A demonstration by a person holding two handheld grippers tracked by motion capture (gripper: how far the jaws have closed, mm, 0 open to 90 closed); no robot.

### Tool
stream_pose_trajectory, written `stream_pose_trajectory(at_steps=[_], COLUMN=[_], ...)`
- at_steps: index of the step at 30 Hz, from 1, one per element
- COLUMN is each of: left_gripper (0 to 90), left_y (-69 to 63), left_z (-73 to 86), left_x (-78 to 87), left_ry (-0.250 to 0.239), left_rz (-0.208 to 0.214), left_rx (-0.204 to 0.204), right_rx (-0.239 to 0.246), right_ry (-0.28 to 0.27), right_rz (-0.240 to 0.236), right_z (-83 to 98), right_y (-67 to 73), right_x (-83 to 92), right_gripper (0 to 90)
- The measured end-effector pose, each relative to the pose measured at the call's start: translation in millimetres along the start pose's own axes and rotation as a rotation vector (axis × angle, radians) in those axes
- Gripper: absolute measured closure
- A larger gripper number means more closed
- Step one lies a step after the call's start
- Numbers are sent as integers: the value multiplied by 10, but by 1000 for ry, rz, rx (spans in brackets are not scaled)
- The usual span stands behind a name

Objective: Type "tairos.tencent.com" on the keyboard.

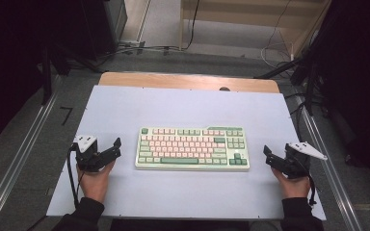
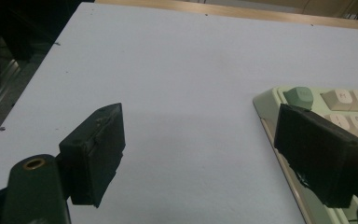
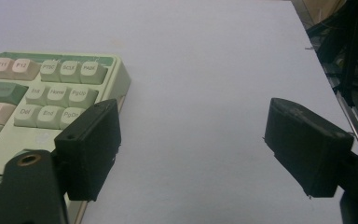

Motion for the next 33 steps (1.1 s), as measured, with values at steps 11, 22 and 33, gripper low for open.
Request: stream_pose_trajectory(at_steps=[11,22,33], left_gripper=[169,169,169], left_y=[-65,-155,-255], left_z=[1,10,18], left_x=[15,15,30], left_ry=[0,2,2], left_rz=[15,31,51], left_rx=[-3,-12,-30], right_rx=[11,24,41], right_ry=[-1,1,-1], right_rz=[-32,-62,-86], right_z=[-36,-71,-108], right_y=[128,244,374], right_x=[-37,-86,-137], right_gripper=[164,164,165])
Point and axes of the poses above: each handheld gripper's, and its own axes: x roughly backward along the jaws, z roughly out of its underside, y roughly to its left, the point moved 10 cm from there along -x, roughly forward along the jaws, and after that the axes turned 14 degrees about -z, right-handed, at the moved point
